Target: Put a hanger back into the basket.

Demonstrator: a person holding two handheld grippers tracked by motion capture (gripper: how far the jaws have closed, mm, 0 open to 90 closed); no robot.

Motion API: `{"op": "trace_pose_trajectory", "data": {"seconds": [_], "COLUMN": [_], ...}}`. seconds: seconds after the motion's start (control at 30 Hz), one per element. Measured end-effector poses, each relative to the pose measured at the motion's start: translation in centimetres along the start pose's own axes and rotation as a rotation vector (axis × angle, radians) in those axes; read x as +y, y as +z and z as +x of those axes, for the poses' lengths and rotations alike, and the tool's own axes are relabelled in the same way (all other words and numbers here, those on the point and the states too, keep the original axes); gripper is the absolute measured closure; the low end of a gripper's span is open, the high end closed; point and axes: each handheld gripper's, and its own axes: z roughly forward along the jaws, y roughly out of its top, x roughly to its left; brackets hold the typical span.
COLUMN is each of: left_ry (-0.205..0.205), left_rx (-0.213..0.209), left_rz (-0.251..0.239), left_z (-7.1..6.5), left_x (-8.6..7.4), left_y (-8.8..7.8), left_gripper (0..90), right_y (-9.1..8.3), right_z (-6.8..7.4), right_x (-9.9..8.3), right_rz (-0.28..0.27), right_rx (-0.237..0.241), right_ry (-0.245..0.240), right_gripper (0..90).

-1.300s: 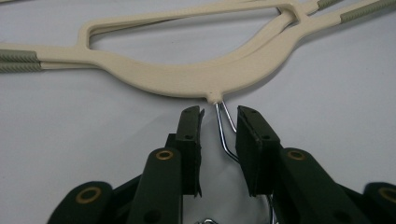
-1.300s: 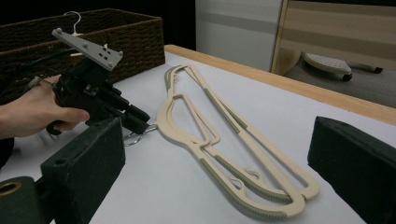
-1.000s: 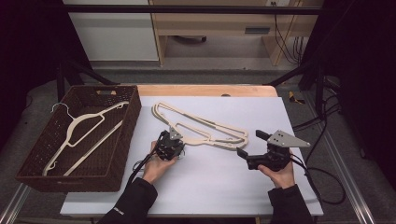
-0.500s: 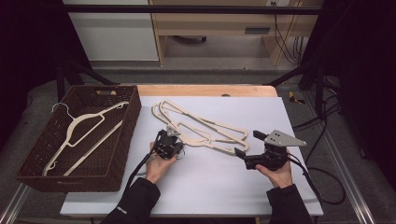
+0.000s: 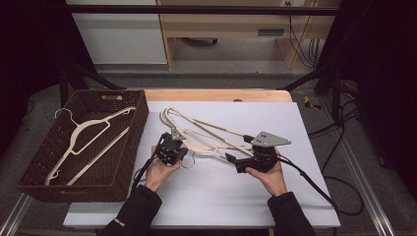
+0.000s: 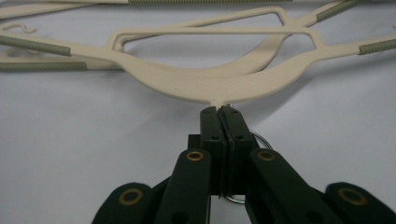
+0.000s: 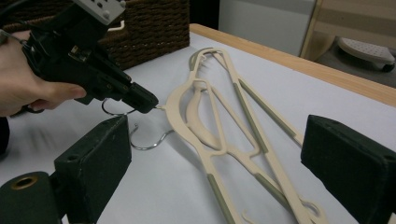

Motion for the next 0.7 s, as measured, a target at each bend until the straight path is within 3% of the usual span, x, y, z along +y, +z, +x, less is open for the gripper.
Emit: {"op": "trace_pose_trajectory", "data": {"seconds": [0.3, 0.7], "left_ry": [0.034, 0.042], "left_rx": [0.004, -0.006], "left_rz": [0.012, -0.002], "left_z": [-0.8, -1.2], "left_x": [1.4, 3.0], "left_y": [-1.5, -2.8], "left_gripper": [88.8, 88.8], "right_y": [4.7, 9.3], "right_z": [1.3, 2.4], "right_x": [0.7, -0.3], "right_rz": [0.032, 0.149], "right_rx": [0.023, 0.013], "right_ry": [-0.03, -0.093], "right_gripper": [12.8, 23.5]}}
